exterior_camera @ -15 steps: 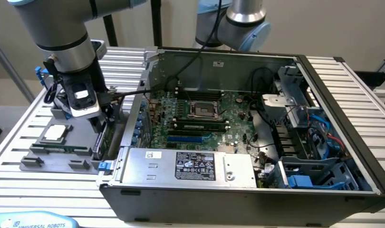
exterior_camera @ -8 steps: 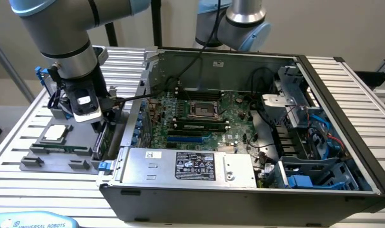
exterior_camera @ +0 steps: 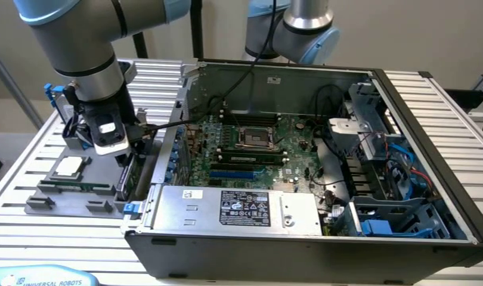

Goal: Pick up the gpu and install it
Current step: 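Pick up the gpu and move the gpu toward the slot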

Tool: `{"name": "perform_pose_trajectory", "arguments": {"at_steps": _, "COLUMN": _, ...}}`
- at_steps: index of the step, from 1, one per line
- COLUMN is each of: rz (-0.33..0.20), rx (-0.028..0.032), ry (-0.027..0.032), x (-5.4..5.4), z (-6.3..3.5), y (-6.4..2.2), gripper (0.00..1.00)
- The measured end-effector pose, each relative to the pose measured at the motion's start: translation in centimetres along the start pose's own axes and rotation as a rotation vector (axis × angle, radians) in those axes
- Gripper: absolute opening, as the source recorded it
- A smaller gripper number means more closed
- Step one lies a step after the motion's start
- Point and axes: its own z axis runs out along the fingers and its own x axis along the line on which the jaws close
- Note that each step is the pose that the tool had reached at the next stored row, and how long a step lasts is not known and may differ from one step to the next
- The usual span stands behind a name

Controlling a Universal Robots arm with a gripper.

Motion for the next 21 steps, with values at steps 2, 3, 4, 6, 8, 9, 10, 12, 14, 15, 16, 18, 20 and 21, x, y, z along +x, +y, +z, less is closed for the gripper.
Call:
{"name": "perform_pose_trajectory", "arguments": {"at_steps": 2, "rz": -0.001, "rx": -0.0001, "ry": 0.0001, "x": -0.01, "z": 0.02, "y": 0.1, "gripper": 0.48}}
{"name": "perform_pose_trajectory", "arguments": {"at_steps": 3, "rz": -0.002, "rx": -0.0001, "ry": 0.0001, "x": -0.02, "z": 0.03, "y": 0.13, "gripper": 0.48}}
{"name": "perform_pose_trajectory", "arguments": {"at_steps": 4, "rz": -0.003, "rx": -0.0002, "ry": 0.0001, "x": -0.01, "z": 0.04, "y": 0.14, "gripper": 0.48}}
{"name": "perform_pose_trajectory", "arguments": {"at_steps": 6, "rz": -0.005, "rx": -0.0001, "ry": 0.0003, "x": -0.01, "z": 0.06, "y": 0.16, "gripper": 0.48}}
{"name": "perform_pose_trajectory", "arguments": {"at_steps": 8, "rz": -0.007, "rx": -0.0001, "ry": 0.0004, "x": -0.01, "z": 0.07, "y": 0.19, "gripper": 0.48}}
{"name": "perform_pose_trajectory", "arguments": {"at_steps": 9, "rz": -0.008, "rx": -0.0002, "ry": 0.0005, "x": -0.01, "z": 0.08, "y": 0.21, "gripper": 0.48}}
{"name": "perform_pose_trajectory", "arguments": {"at_steps": 10, "rz": -0.009, "rx": -0.0002, "ry": 0.0006, "x": -0.01, "z": 0.09, "y": 0.23, "gripper": 0.46}}
{"name": "perform_pose_trajectory", "arguments": {"at_steps": 12, "rz": -0.012, "rx": -0.0003, "ry": 0.0007, "x": -0.01, "z": 0.11, "y": 0.25, "gripper": 0.39}}
{"name": "perform_pose_trajectory", "arguments": {"at_steps": 14, "rz": -0.017, "rx": -0.0004, "ry": 0.0009, "x": -0.03, "z": 0.12, "y": 0.28, "gripper": 0.39}}
{"name": "perform_pose_trajectory", "arguments": {"at_steps": 15, "rz": -0.019, "rx": -0.0004, "ry": 0.001, "x": -0.04, "z": 0.13, "y": 0.3, "gripper": 0.39}}
{"name": "perform_pose_trajectory", "arguments": {"at_steps": 16, "rz": -0.023, "rx": -0.0005, "ry": 0.001, "x": -0.06, "z": 0.15, "y": 0.32, "gripper": 0.39}}
{"name": "perform_pose_trajectory", "arguments": {"at_steps": 18, "rz": -0.029, "rx": -0.0005, "ry": 0.0015, "x": -0.06, "z": 0.17, "y": 0.33, "gripper": 0.39}}
{"name": "perform_pose_trajectory", "arguments": {"at_steps": 20, "rz": -0.031, "rx": -0.0004, "ry": 0.0018, "x": -0.06, "z": 0.19, "y": 0.33, "gripper": 0.39}}
{"name": "perform_pose_trajectory", "arguments": {"at_steps": 21, "rz": -0.031, "rx": -0.0004, "ry": 0.0018, "x": -0.07, "z": 0.21, "y": 0.34, "gripper": 0.39}}
